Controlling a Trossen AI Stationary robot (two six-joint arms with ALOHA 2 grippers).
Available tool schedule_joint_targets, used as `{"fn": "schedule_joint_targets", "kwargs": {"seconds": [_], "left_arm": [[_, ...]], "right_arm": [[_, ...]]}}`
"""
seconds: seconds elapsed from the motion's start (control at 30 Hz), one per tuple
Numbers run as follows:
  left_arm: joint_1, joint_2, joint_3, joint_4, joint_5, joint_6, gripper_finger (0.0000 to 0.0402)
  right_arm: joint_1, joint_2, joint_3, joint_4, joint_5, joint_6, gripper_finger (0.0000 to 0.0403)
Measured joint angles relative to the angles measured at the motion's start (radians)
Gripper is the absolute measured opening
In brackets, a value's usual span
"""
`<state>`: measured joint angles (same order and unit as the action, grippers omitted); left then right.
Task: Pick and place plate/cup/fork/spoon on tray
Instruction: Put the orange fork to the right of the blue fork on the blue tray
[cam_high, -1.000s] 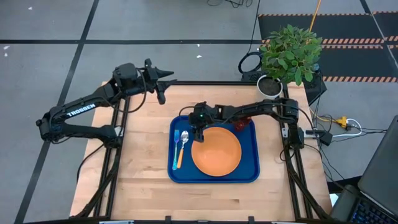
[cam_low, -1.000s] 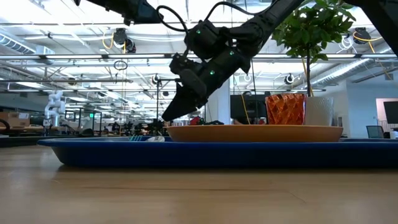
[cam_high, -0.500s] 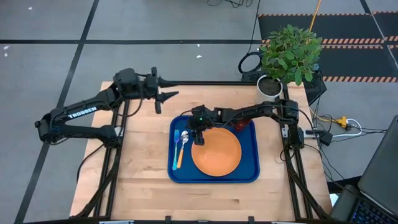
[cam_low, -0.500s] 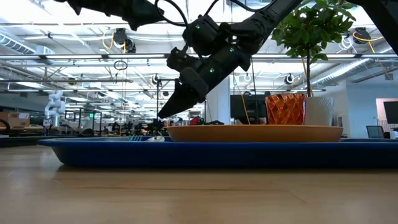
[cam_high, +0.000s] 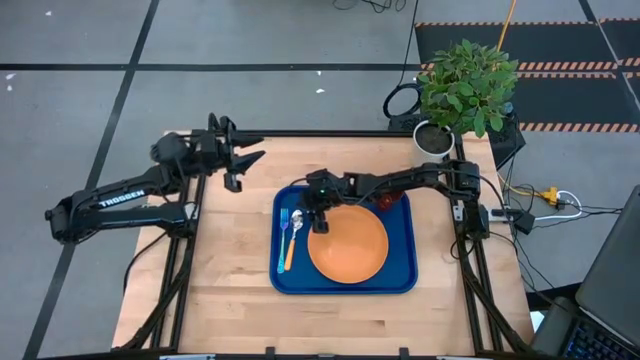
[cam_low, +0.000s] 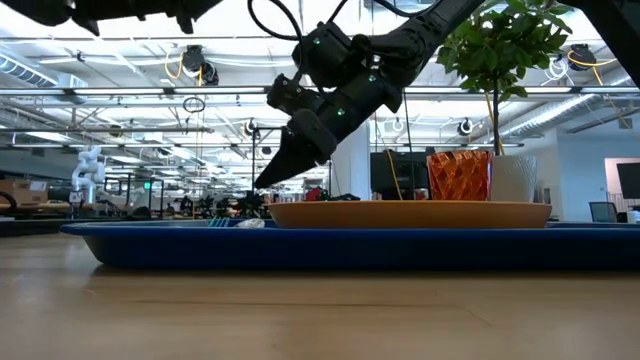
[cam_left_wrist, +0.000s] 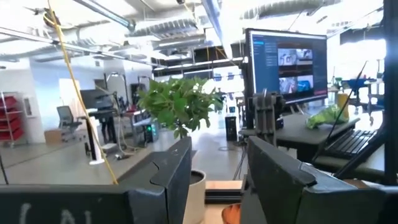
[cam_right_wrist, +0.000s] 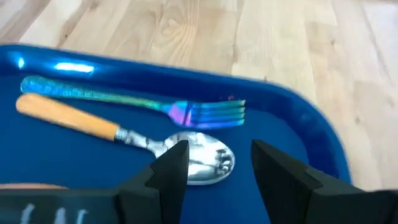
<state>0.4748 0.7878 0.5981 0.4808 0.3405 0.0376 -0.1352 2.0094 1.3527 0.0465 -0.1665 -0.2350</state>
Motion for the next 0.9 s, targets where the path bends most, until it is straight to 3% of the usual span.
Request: {"fn": "schedule_joint_targets", "kwargs": {"seconds": [0.37,0.9], "left_arm": [[-0.026,-0.007,-0.013,-0.021,0.003,-0.025,0.0161],[-0.037,-0.009,-0.012,-0.022,0.0,-0.021,0.0161]], "right_arm": [[0.013,0.081,0.094,-0.091,-0.018,-0.043,0.0169],[-0.001,0.088,0.094,-0.101,0.042,-0.075,0.0169]]}}
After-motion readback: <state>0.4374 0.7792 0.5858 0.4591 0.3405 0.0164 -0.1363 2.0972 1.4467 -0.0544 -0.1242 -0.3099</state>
